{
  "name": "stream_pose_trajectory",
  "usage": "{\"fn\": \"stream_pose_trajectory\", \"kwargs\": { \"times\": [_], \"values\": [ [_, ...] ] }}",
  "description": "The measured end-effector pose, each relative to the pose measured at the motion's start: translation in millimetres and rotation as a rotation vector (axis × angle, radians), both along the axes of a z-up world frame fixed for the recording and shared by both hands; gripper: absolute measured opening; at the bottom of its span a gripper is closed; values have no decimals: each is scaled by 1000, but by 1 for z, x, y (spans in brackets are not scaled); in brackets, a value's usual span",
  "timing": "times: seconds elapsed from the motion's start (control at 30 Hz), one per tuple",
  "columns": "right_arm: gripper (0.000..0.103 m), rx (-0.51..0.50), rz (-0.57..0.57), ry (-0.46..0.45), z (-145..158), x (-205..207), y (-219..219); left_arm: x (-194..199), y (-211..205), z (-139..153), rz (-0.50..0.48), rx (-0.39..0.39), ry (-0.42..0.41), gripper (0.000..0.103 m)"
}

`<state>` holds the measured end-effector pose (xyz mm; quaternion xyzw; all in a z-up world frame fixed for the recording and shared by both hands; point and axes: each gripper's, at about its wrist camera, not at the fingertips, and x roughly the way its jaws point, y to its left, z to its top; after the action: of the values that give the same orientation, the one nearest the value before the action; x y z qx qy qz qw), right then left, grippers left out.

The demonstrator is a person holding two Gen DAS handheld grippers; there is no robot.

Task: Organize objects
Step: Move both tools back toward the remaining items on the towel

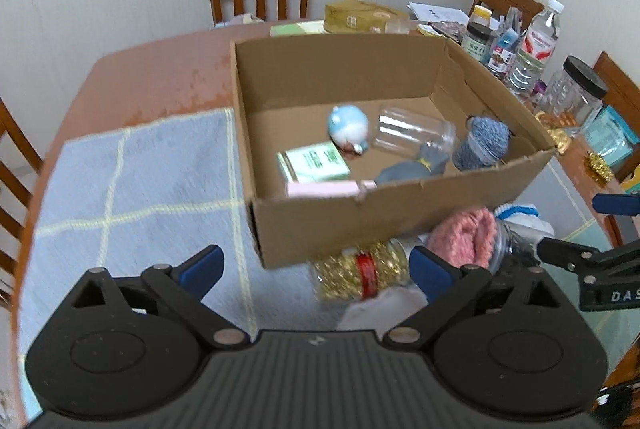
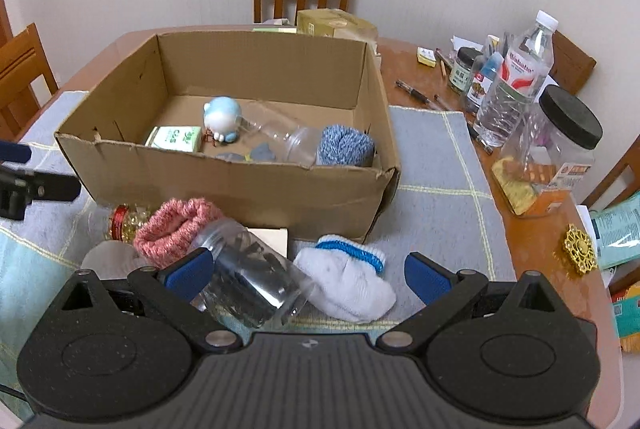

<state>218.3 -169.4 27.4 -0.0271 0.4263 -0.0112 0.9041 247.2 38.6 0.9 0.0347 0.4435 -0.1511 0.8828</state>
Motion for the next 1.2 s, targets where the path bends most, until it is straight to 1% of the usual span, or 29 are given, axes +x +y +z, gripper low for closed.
{"fn": "stream_pose_trajectory", "kwargs": {
  "times": [0.2, 0.33, 0.53, 0.63, 0.77, 0.9, 1.0, 1.1, 1.2],
  "values": [
    [103, 11, -16, 31, -9, -6, -3, -9, 3, -20, 41, -33, 57, 99],
    [103, 27, -20, 45, -13, -7, -6, -11, -3, -28, 30, -26, 75, 99],
    [103, 9, -47, 33, -13, -9, -17, -11, -10, -34, 18, -13, 82, 99],
    [103, 22, -84, 34, -13, -8, -32, -10, -12, -39, 20, -18, 98, 99],
    [103, 74, -97, 30, -9, -6, -43, -8, -18, -45, 19, -18, 114, 99],
    [103, 114, -46, 29, -9, 3, -31, -9, -24, -50, 2, -3, 121, 99],
    [103, 117, -6, 27, -12, 12, -15, -8, -25, -54, -19, -6, 129, 99],
    [103, 115, 4, 26, -15, 22, -3, -7, -28, -54, -40, 0, 125, 99],
    [103, 149, 1, 37, -20, 31, 4, -6, -27, -55, -50, -1, 125, 99]
  ]
}}
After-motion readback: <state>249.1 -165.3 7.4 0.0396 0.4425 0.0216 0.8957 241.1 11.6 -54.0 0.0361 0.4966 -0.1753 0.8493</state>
